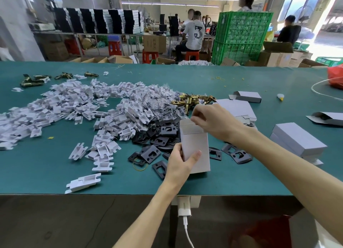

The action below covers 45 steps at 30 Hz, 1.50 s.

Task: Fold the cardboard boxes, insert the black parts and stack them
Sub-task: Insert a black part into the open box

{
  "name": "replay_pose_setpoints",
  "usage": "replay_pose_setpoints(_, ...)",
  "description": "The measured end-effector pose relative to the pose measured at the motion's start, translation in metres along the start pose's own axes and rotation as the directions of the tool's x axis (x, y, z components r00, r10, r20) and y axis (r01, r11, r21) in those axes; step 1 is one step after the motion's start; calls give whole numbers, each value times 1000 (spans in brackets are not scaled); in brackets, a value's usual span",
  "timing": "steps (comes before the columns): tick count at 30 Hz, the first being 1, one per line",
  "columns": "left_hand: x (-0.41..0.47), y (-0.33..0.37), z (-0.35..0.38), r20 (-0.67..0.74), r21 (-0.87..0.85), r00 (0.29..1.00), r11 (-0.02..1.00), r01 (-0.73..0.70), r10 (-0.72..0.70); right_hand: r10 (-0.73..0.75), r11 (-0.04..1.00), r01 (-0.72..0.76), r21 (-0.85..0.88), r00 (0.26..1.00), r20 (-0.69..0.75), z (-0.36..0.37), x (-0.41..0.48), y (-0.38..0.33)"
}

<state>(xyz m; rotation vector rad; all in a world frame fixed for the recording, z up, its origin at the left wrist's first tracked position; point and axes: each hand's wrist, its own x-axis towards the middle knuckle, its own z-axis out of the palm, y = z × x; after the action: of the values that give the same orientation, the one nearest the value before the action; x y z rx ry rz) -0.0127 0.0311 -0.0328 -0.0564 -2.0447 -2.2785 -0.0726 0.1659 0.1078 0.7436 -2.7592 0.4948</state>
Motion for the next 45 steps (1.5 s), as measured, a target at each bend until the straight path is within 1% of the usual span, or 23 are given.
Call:
replay_pose_setpoints(4, -1, 0, 0, -7, -21, 1000, 1000, 8, -8, 44, 994, -34, 107, 995, -92, 11, 7, 8)
replay_pose_setpoints(6, 0, -1, 0, -17, -21, 1000, 1000, 16, -17, 150, 966, -118, 231, 981, -126, 17, 15, 14)
replay_pose_setpoints(9, 0, -2, 0, -23, -35, 999, 999, 29, -29, 338, 864, -274, 421, 937, -84, 29, 30, 26)
replay_pose_setpoints(11, 2, -4, 0, -33, -35, 999, 999, 29, -30, 400, 820, -339, 461, 915, -39, 39, 41, 36)
replay_pose_setpoints(12, 3, -5, 0, -42, -32, 999, 999, 27, -28, 408, 821, -360, 443, 913, -15, 45, 46, 40)
replay_pose_setpoints(16, 7, -6, -1, -55, -17, 998, 1000, 22, -23, 368, 881, -389, 271, 921, 126, 71, 62, 50)
replay_pose_setpoints(18, 8, -6, 0, -54, 8, 998, 1000, 20, -20, 311, 926, -345, 154, 927, 207, 80, 69, 53)
replay_pose_setpoints(20, 9, -8, 0, -50, 37, 999, 999, 19, -17, 237, 966, -256, 26, 925, 297, 87, 76, 55)
replay_pose_setpoints(22, 10, -11, 0, -54, 46, 998, 999, 17, -15, 221, 973, -231, -12, 910, 351, 95, 81, 58)
replay_pose_setpoints(25, 10, -12, -1, -58, 45, 998, 999, 8, -5, 234, 969, -246, -7, 910, 341, 106, 85, 66)
replay_pose_setpoints(30, 11, -12, -1, -62, 64, 998, 998, -4, 8, 252, 965, -261, -5, 928, 275, 110, 82, 75)
replay_pose_setpoints(36, 10, -12, 0, -64, 69, 998, 998, -4, 9, 345, 938, -344, -48, 907, 240, 108, 73, 73)
replay_pose_setpoints(40, 10, -12, 0, -67, 65, 998, 998, -1, 6, 354, 934, -357, -10, 923, 152, 109, 68, 76)
replay_pose_setpoints(41, 10, -11, 0, -70, 66, 997, 998, -3, 8, 348, 937, -350, -15, 926, 146, 109, 68, 78)
replay_pose_setpoints(45, 10, -11, 1, -76, 65, 997, 998, 1, 4, 332, 943, -323, -77, 921, 205, 107, 72, 83)
